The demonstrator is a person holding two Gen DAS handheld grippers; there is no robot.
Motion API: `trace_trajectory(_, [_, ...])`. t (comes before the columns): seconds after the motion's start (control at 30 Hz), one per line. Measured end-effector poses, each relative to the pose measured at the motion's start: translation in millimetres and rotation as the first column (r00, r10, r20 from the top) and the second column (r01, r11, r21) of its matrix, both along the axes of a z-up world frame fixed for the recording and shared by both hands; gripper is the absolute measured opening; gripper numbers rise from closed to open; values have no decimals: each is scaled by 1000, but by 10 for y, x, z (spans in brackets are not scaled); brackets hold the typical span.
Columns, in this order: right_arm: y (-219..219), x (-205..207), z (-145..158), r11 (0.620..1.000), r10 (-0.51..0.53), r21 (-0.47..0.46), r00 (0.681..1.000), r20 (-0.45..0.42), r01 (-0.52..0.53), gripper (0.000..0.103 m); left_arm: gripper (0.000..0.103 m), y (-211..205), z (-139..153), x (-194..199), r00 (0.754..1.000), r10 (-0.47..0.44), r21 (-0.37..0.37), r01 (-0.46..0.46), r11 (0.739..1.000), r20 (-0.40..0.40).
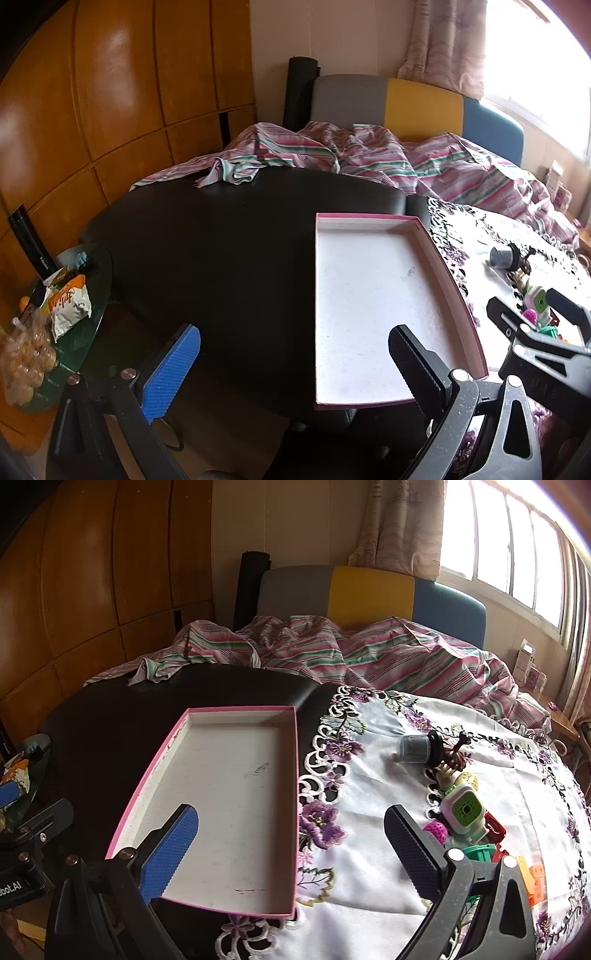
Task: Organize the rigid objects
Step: 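Reach the left gripper to the magenta suction toy and grasp it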
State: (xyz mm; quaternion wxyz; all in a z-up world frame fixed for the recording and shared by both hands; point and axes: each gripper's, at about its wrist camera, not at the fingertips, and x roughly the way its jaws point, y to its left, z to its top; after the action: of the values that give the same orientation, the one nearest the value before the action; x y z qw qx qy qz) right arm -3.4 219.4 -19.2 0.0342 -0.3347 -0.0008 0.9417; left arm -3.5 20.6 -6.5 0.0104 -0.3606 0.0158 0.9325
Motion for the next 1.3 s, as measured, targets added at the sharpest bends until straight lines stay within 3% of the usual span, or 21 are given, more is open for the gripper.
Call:
trace_trajectory(0.23, [174,-5,51,999,-30,10,999,-12,30,103,103,112,-13,-18,999,-42,-5,42,999,8])
trace_trajectory(0.4, [284,-26,89,998,-48,44,999,-14,48,103,103,132,-57,-73,994,-93,63,89,994,59])
trace_trajectory(0.67, [671,-52,130,990,-109,87,994,11,107,103,103,364,-86,-140,981,-180,88,174,981,69])
trace_trajectory(0.9, [1395,-104,98,987,-157,0,982,103,158,103,103,636,-94,-243,953,-282,146,265,953,110])
trace_trajectory(1.1, [2209,-83,-7,955,-278,-65,950,142,289,103,103,943,-38,-360,910,-392,223,358,906,132])
trace_trajectory(1.3, [2781,72,-172,897,-401,-147,908,123,416,103,103,1447,-88,-475,833,-517,243,469,849,196])
